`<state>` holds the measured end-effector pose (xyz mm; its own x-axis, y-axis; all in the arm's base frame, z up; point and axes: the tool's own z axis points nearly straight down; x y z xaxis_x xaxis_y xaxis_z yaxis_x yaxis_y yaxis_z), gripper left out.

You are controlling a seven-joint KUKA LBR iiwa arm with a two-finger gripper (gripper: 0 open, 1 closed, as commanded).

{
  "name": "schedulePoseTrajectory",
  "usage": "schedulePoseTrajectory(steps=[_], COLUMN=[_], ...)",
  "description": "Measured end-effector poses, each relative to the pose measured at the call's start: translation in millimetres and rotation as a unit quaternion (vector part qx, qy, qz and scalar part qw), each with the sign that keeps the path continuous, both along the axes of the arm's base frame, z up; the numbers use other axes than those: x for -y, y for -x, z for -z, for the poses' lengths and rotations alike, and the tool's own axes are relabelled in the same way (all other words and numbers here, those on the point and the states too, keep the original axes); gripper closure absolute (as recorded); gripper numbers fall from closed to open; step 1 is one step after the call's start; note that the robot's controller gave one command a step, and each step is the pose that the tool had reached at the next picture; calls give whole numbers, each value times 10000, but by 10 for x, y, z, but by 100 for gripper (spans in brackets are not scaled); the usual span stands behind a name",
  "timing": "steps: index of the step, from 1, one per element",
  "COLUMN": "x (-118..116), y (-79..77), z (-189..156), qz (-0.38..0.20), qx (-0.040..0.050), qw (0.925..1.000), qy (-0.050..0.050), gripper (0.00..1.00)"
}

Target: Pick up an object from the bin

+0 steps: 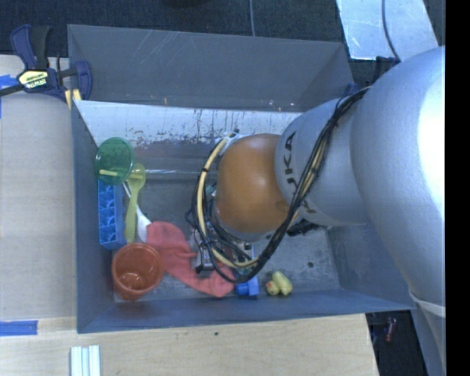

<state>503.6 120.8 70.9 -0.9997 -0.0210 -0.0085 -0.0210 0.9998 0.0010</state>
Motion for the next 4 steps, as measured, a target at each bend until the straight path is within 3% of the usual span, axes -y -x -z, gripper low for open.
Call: schedulePoseTrajectory(steps=[1, 2, 3, 4], x=[0, 7, 91, -8], y=[0, -43, -37, -41], z=[-2, -590, -1217, -1799], qz=[-1, -128, 156, -364], qx=[0, -33, -17, -49], qw=[10000, 9999, 9999, 9993], qy=[-1, 9, 3, 16], gripper=[100, 100, 100, 100])
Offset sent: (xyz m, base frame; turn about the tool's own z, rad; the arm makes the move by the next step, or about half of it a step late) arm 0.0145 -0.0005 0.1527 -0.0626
